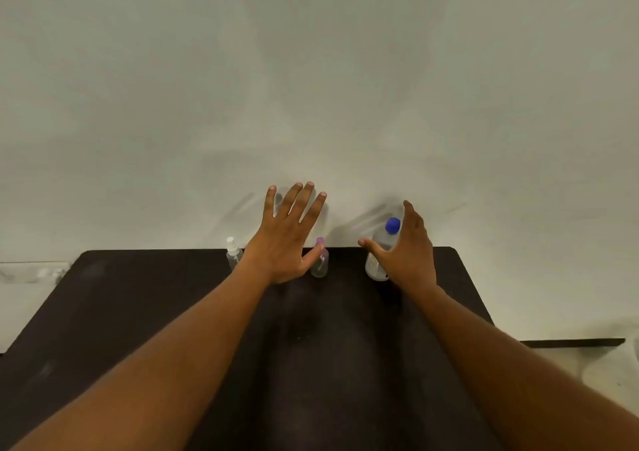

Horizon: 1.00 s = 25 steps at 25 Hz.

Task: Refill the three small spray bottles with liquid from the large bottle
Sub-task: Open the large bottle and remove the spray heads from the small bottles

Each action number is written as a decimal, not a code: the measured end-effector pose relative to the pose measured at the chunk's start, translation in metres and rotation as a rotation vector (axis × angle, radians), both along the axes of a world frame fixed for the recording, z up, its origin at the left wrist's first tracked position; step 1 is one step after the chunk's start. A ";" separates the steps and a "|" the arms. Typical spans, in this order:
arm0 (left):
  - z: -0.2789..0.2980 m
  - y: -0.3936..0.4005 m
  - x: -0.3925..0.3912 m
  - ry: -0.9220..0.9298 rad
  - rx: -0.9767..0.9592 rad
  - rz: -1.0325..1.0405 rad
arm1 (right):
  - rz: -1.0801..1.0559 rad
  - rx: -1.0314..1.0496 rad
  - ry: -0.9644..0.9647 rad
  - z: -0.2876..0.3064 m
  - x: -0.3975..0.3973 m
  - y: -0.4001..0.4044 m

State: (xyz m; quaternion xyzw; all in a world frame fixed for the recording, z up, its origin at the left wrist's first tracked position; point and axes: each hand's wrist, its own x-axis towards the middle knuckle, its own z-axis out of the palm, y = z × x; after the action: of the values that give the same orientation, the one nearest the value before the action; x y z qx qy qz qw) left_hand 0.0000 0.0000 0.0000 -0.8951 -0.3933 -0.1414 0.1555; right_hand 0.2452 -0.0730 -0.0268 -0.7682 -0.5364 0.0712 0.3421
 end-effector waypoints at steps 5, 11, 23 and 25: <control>-0.014 0.018 -0.003 0.006 0.061 0.007 | -0.072 0.144 0.417 -0.030 -0.012 0.009; -0.021 0.025 0.000 -0.074 0.076 0.003 | -0.204 0.210 0.509 -0.037 -0.018 0.016; -0.040 -0.034 0.004 -0.171 0.096 -0.047 | -0.120 0.272 0.507 -0.047 -0.026 -0.043; -0.039 -0.056 0.003 -0.174 0.117 -0.057 | -0.085 0.275 0.484 -0.045 -0.029 -0.067</control>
State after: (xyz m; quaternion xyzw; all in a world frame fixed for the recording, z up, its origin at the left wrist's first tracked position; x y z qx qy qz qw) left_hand 0.0031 -0.0557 -0.0389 -0.8797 -0.3707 -0.2458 0.1685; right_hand 0.2164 -0.1399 -0.0721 -0.6970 -0.4109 0.1647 0.5640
